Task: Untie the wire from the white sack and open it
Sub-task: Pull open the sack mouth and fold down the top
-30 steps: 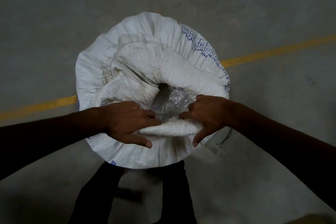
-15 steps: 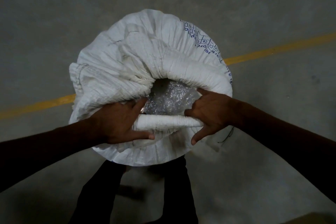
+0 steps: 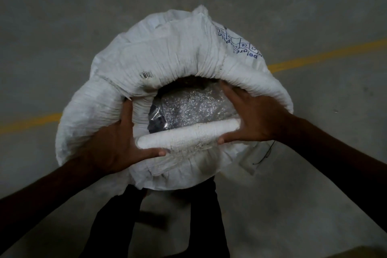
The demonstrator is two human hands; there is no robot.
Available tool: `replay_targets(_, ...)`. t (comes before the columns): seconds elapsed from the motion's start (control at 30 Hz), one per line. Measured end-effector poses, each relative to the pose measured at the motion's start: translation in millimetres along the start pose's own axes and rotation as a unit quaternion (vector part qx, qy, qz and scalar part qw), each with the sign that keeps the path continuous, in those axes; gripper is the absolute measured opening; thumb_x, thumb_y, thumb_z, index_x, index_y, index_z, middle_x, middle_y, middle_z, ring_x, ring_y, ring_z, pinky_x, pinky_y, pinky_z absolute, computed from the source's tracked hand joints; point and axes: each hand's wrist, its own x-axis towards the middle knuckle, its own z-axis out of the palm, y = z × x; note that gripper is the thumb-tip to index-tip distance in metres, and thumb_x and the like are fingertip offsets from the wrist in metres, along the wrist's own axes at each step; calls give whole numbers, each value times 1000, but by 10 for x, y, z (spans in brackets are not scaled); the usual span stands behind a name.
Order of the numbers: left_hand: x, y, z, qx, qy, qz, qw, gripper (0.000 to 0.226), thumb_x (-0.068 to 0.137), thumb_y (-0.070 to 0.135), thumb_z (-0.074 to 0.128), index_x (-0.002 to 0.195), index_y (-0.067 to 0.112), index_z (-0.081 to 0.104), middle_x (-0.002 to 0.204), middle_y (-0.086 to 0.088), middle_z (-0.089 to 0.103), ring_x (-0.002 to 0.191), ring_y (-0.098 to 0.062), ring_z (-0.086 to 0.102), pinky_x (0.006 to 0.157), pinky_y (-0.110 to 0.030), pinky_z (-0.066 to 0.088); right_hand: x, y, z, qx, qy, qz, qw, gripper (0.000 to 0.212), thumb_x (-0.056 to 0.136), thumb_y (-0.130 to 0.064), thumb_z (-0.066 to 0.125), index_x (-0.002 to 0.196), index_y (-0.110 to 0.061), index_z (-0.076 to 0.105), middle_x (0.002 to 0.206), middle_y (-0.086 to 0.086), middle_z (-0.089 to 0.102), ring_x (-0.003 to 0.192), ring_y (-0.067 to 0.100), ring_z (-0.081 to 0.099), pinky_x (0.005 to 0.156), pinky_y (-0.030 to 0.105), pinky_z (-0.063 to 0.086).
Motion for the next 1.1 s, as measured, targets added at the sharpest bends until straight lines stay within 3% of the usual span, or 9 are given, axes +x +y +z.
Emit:
replay_targets(0.17,-43,20,13,-40,45,-36,998,159,41,86,78,164,25,-2,127,-11,72,119,-41,68,97,-49,52,70,68,3,20,58,64,996,154,52,-107,47,164,-18,-9,175,10,1,161,30,-3,129,55,12)
replay_targets(0.4,-29,-13,72,149,22,68,986,151,45,111,48,168,32,9,137,-11,70,115,-38,72,90,-52,61,93,-39,-26,22,-23,13,999,147,53,-107,47,162,-32,-18,171,9,25,151,34,37,114,51,45)
replay_targets(0.5,29,43,83,292,62,249,922,121,61,108,37,138,19,66,81,-10,79,78,-35,75,64,-43,60,82,-121,-42,-29,-116,-29,992,130,59,-105,39,158,-46,-21,147,5,57,121,27,64,98,41,53)
replay_targets(0.57,76,61,39,337,30,341,877,109,71,105,33,112,14,77,68,-10,75,84,-36,70,82,-46,49,87,-134,-1,-60,-154,-76,983,121,60,-105,30,159,-50,-11,135,2,65,120,23,62,103,39,44)
replay_targets(0.67,222,77,-36,374,-31,487,789,108,81,99,27,106,11,81,82,-14,80,121,-37,69,121,-62,20,61,-118,68,-96,-174,-124,972,123,51,-108,6,159,-51,19,127,4,69,121,21,57,103,37,32)
replay_targets(0.8,594,216,-217,357,-148,578,719,94,86,95,26,131,26,71,108,-13,80,124,-27,70,128,-54,-17,23,-154,42,-77,-228,-136,961,127,51,-106,9,157,-42,35,133,-2,69,132,17,54,124,44,21)
replay_targets(0.93,873,381,-300,343,-263,509,745,87,82,94,41,144,34,47,116,0,76,111,-24,71,126,-45,23,9,-169,18,-67,-218,-136,964,118,56,-102,23,155,-39,39,136,-5,69,130,16,58,121,38,30)
replay_targets(1.03,919,285,-354,334,-240,485,772,97,75,101,38,150,41,32,134,9,62,107,-22,69,92,-36,49,-26,-95,-9,-39,-169,-130,976,112,58,-105,24,149,-41,44,123,-5,74,117,16,65,99,30,49)
replay_targets(1.1,939,128,-399,328,-208,473,791,108,71,105,33,157,41,21,146,10,50,116,-19,65,91,-36,53,-54,-8,-9,-35,-131,-128,982,109,61,-106,22,145,-41,45,116,-7,76,112,15,68,93,33,55)
